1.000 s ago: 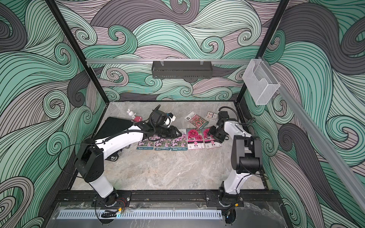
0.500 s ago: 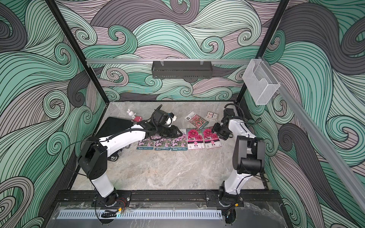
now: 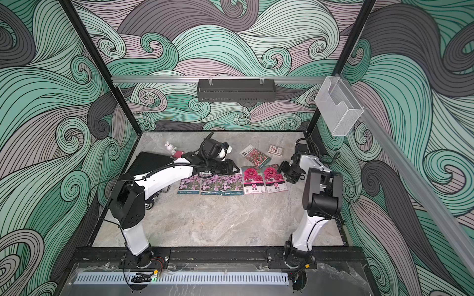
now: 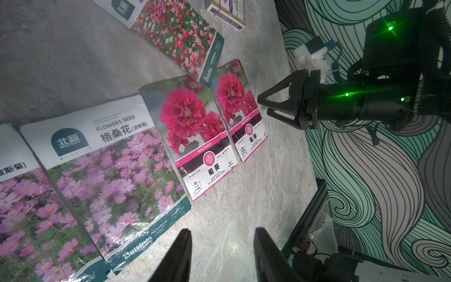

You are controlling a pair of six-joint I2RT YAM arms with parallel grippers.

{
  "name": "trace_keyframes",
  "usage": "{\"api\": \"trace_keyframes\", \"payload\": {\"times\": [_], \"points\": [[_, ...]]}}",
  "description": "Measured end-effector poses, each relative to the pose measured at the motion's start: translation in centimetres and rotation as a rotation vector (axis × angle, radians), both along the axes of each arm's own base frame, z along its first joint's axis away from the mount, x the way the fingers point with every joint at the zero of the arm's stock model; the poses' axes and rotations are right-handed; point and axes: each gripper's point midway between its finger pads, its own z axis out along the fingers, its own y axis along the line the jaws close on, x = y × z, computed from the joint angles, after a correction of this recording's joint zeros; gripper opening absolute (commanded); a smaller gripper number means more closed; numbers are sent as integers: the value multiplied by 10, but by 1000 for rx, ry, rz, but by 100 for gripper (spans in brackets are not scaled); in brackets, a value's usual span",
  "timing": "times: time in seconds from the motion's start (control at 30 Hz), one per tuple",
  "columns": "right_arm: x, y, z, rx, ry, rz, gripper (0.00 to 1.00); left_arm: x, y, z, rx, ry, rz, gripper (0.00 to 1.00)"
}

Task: Arrange the seed packets in a row
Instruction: Adjust the seed packet at the center of the board.

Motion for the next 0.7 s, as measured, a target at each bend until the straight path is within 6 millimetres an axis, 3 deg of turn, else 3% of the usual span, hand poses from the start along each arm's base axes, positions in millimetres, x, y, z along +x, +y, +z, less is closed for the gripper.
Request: {"api": "trace_keyframes", "payload": {"times": [0.7], "points": [[-6,-6,-18,35,-7,-26,69,-1,1,-1,8,3,-3,43]]}}
